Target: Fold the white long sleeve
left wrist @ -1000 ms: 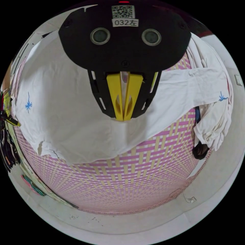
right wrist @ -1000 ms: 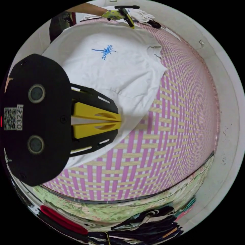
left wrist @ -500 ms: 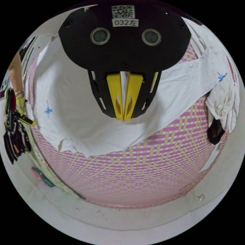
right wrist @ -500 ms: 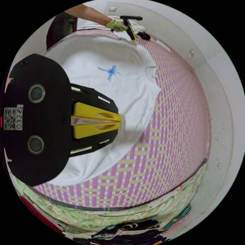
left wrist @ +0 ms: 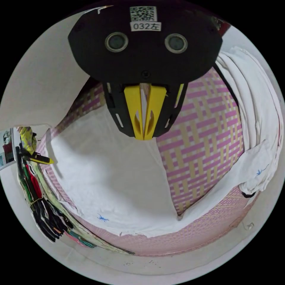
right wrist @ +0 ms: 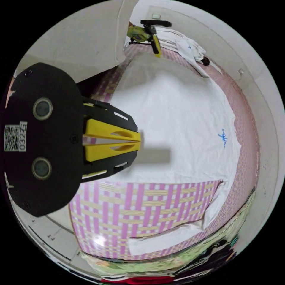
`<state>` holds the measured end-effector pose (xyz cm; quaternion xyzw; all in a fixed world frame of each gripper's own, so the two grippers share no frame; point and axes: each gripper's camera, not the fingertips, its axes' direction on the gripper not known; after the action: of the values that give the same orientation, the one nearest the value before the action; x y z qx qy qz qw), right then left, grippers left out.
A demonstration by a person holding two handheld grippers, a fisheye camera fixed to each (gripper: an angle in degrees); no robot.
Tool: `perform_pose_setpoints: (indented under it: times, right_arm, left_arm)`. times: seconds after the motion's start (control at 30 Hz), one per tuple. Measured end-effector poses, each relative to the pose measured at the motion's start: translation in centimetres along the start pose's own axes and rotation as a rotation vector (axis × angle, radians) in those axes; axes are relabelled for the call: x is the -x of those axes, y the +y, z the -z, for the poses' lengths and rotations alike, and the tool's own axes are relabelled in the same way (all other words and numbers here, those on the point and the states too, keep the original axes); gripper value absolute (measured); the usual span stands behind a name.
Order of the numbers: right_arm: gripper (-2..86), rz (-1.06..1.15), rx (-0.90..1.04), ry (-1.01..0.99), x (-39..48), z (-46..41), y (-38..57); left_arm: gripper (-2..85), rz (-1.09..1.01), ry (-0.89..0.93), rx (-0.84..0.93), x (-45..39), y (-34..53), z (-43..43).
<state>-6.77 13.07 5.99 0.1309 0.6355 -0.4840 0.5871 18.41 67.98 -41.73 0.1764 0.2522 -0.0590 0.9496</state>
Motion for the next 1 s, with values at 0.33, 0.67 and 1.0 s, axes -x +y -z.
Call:
perform_pose_setpoints:
  times: [0.33, 0.67, 1.0]
  right_arm:
    - [-1.0, -0.202, 0.002, -0.062, -1.8, -1.1, 3.6]
    - [-1.0, -0.188, -0.042, -0.258, -6.5, -1.8, 6.2]
    - [-1.0, -0.11, -0.001, -0.236, -8.7, -1.5, 8.9]
  left_arm:
    - [-1.0, -0.082, 0.151, -0.019, 2.8, 1.0, -1.0]
    - [-1.0, 0.013, 0.185, -0.064, 4.4, 1.8, -1.3]
    - [-1.0, 0.044, 0.113, 0.024, 3.8, 1.7, -1.0]
